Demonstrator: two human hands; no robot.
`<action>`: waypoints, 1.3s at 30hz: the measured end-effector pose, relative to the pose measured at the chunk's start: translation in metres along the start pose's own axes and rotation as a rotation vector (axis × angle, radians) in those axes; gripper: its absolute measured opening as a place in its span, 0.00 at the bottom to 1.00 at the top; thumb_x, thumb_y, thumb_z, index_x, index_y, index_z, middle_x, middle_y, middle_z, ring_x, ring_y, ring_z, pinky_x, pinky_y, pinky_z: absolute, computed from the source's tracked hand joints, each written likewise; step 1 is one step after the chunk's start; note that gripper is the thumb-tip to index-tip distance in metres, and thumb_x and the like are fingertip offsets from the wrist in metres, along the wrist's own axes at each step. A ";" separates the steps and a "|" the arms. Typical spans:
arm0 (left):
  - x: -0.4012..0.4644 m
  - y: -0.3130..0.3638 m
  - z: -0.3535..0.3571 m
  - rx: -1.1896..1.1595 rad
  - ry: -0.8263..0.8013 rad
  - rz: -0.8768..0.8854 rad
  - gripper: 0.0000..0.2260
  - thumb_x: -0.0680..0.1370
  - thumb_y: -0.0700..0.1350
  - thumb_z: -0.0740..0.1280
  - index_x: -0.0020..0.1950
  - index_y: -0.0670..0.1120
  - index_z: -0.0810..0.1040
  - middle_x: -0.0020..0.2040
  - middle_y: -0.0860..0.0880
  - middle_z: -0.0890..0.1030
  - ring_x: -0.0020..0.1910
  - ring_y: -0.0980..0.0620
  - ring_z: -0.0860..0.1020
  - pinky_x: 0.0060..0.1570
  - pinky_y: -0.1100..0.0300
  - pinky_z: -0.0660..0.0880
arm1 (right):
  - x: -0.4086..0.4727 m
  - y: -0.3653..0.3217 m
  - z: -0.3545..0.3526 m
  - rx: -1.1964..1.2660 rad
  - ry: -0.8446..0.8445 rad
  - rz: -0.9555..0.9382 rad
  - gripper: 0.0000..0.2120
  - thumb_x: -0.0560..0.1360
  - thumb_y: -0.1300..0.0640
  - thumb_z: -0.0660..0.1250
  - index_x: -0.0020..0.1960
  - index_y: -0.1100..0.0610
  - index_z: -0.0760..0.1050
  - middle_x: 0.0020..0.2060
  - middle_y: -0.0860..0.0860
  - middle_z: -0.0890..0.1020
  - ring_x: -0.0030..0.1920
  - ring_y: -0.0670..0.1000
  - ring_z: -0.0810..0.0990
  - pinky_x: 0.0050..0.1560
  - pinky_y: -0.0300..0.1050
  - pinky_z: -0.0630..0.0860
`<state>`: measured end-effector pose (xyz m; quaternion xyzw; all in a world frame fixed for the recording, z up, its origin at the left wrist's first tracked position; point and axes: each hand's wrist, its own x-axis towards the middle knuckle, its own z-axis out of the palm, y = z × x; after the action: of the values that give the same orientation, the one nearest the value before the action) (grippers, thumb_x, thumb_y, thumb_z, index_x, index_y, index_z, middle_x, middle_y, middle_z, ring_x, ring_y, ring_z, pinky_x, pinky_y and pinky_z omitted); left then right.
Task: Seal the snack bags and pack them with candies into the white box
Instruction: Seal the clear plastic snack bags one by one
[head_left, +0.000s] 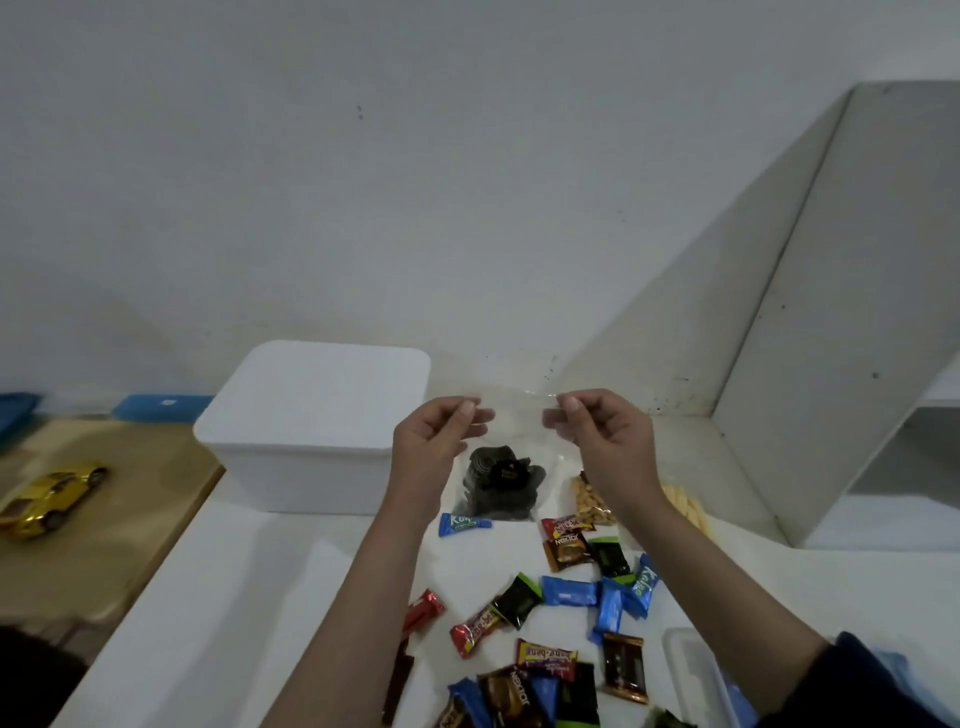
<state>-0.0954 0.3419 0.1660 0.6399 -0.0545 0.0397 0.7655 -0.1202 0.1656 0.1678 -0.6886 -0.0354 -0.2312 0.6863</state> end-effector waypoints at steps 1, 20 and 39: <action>-0.002 0.007 -0.002 -0.008 -0.014 -0.001 0.06 0.78 0.42 0.64 0.49 0.46 0.81 0.42 0.50 0.85 0.38 0.55 0.81 0.43 0.60 0.74 | -0.002 -0.005 0.002 0.011 0.007 -0.006 0.07 0.77 0.63 0.64 0.48 0.66 0.79 0.38 0.58 0.84 0.39 0.50 0.84 0.44 0.40 0.81; -0.004 0.052 0.000 -0.070 -0.045 0.124 0.08 0.78 0.40 0.64 0.43 0.44 0.81 0.35 0.51 0.84 0.31 0.58 0.77 0.34 0.65 0.75 | 0.001 -0.045 0.001 0.131 -0.074 -0.012 0.01 0.71 0.65 0.70 0.43 0.61 0.79 0.36 0.52 0.85 0.43 0.52 0.84 0.47 0.46 0.82; 0.003 0.052 -0.003 -0.138 -0.099 0.090 0.03 0.75 0.39 0.66 0.44 0.40 0.80 0.38 0.49 0.85 0.35 0.56 0.80 0.38 0.63 0.79 | 0.014 -0.047 0.006 0.019 -0.038 -0.003 0.04 0.74 0.65 0.67 0.41 0.60 0.77 0.33 0.55 0.81 0.36 0.46 0.83 0.35 0.41 0.81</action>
<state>-0.0991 0.3535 0.2164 0.5838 -0.1238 0.0385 0.8015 -0.1236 0.1704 0.2170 -0.6863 -0.0516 -0.2190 0.6916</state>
